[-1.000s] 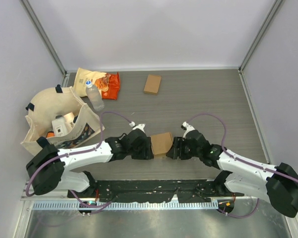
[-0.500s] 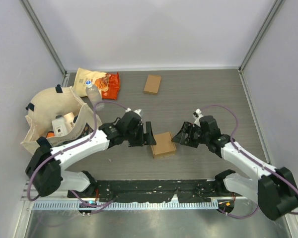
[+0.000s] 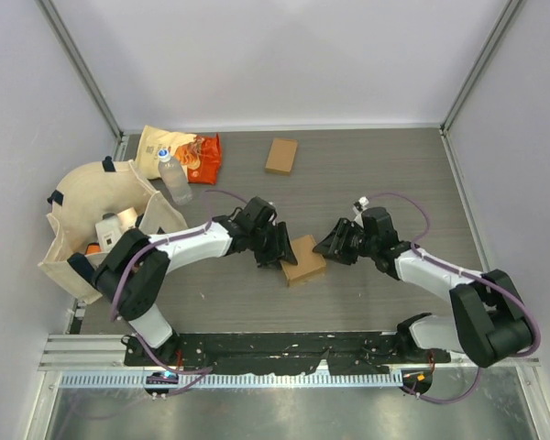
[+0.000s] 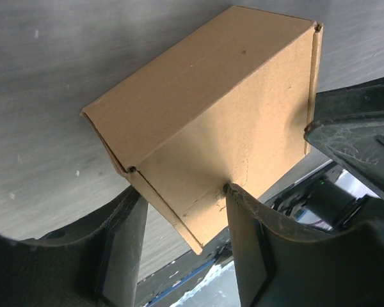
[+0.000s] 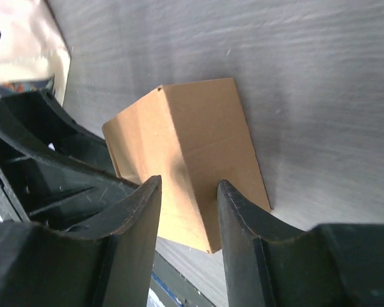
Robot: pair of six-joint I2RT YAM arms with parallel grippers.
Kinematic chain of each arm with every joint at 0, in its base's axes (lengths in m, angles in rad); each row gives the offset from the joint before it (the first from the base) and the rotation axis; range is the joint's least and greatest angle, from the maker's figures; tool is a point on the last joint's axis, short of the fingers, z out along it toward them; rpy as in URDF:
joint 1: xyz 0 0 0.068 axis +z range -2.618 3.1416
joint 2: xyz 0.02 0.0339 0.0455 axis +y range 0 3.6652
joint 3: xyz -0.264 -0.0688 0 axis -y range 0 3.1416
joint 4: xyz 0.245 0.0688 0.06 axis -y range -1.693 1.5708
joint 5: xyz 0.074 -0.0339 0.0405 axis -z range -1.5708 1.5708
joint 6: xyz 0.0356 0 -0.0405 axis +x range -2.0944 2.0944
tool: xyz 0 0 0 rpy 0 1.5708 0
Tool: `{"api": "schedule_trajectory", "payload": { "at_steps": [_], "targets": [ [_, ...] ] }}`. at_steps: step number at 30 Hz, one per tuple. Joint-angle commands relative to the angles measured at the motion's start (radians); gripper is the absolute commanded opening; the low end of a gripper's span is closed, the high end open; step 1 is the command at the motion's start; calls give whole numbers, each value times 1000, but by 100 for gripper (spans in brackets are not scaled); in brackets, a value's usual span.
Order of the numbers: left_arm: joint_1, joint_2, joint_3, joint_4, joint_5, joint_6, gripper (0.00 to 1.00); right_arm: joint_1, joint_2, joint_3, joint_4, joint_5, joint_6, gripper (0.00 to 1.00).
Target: Fold the paper box
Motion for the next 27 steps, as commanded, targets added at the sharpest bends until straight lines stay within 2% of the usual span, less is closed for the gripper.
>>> {"api": "schedule_trajectory", "payload": {
  "at_steps": [1, 3, 7, 8, 9, 11, 12, 15, 19, 23, 27],
  "targets": [
    [37, 106, 161, 159, 6, -29, 55, -6, 113, 124, 130, 45, 81, 45],
    [77, 202, 235, 185, 24, -32, 54, -34, 166, 189, 139, 58, 77, 45],
    [137, 412, 543, 179, 38, -4, 54, -117, 316, 302, 203, 67, 77, 46],
    [145, 508, 607, 176, 45, 0, 56, -149, 386, 334, 196, 72, 78, 46],
    [151, 559, 761, 155, 53, 15, 57, -163, 420, 399, 205, 60, 78, 46],
    [154, 676, 945, 26, 55, 74, 59, -186, 486, 472, 203, 50, 71, 46],
    [161, 774, 1102, 3, 80, 78, 59, -200, 541, 542, 200, 56, 57, 46],
    [183, 924, 1307, -17, 78, 66, 60, -239, 676, 683, 198, 40, 15, 48],
    [207, 1035, 1456, 24, 76, 29, 60, -283, 810, 823, 235, -6, -11, 49],
    [218, 1081, 1499, 75, 75, -11, 61, -301, 921, 958, 226, -43, -45, 50],
    [218, 1074, 1521, 53, 64, 21, 61, -307, 987, 1102, 168, -68, -132, 52]
  ]
}}
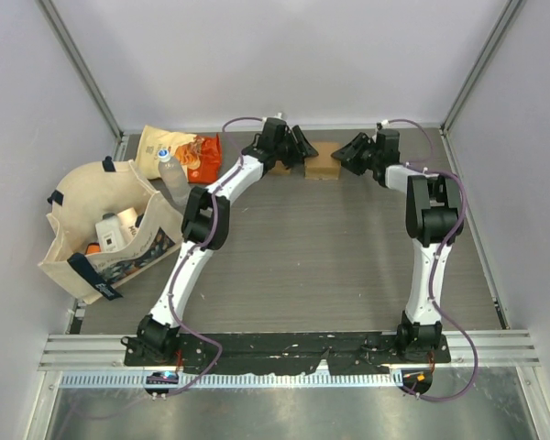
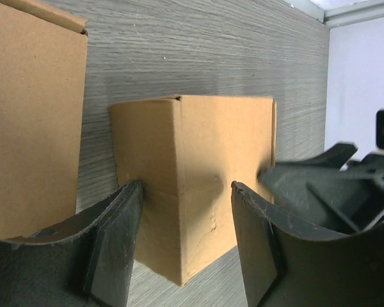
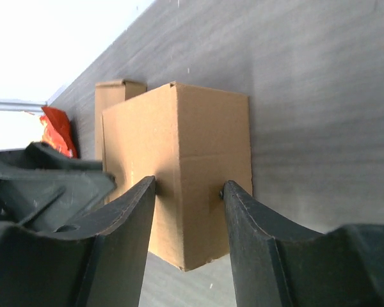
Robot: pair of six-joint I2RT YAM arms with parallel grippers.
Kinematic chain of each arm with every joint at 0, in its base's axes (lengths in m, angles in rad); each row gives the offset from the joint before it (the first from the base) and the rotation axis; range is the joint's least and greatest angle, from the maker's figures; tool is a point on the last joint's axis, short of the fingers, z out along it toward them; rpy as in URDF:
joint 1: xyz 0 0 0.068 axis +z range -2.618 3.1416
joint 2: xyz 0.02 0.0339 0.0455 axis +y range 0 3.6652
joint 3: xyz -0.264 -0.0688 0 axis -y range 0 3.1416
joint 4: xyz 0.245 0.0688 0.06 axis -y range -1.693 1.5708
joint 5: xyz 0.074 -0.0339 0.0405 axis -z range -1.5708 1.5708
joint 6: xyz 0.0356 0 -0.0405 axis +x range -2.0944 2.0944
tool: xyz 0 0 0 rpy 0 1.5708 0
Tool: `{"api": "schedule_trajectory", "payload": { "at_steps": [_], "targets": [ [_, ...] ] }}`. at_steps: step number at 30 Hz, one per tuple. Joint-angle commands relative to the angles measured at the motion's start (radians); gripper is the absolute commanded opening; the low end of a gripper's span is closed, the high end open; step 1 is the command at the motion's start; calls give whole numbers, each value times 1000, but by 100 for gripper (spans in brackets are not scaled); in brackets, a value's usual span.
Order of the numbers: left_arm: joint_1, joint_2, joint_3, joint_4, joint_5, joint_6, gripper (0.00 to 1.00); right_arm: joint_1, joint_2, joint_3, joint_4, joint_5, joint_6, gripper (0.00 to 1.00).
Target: Fold the paper box
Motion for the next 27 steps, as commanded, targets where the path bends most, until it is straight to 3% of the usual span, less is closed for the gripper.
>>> {"api": "schedule_trajectory", "payload": {
  "at_steps": [1, 5, 8, 13, 17, 18, 19, 22, 27],
  "targets": [
    [-45, -3, 35, -2, 78, 2, 62, 26, 49, 164, -33, -65, -115, 53],
    [-22, -73, 17, -76, 43, 60, 80, 5, 14, 244, -244, 28, -230, 64],
    [12, -142, 28, -164, 19, 100, 88, 2, -72, 275, -432, 148, -299, 69],
    [42, -385, -33, -358, -85, 186, 90, 14, -332, 180, -626, 502, -336, 70],
    [23, -689, -347, -277, -32, 174, 89, 98, -551, 2, -683, 582, -376, 70],
    [-3, -748, -489, -254, -31, 176, 89, 130, -594, -91, -679, 573, -384, 71],
    [-19, -871, -556, -216, -29, 183, 89, 190, -700, -145, -665, 541, -393, 71],
    [-82, -1030, -777, -183, -26, 237, 89, 285, -880, -348, -615, 530, -430, 72],
    [-111, -1377, -1067, -169, 40, 315, 88, 318, -1365, -559, -579, 406, -430, 81]
  ]
}}
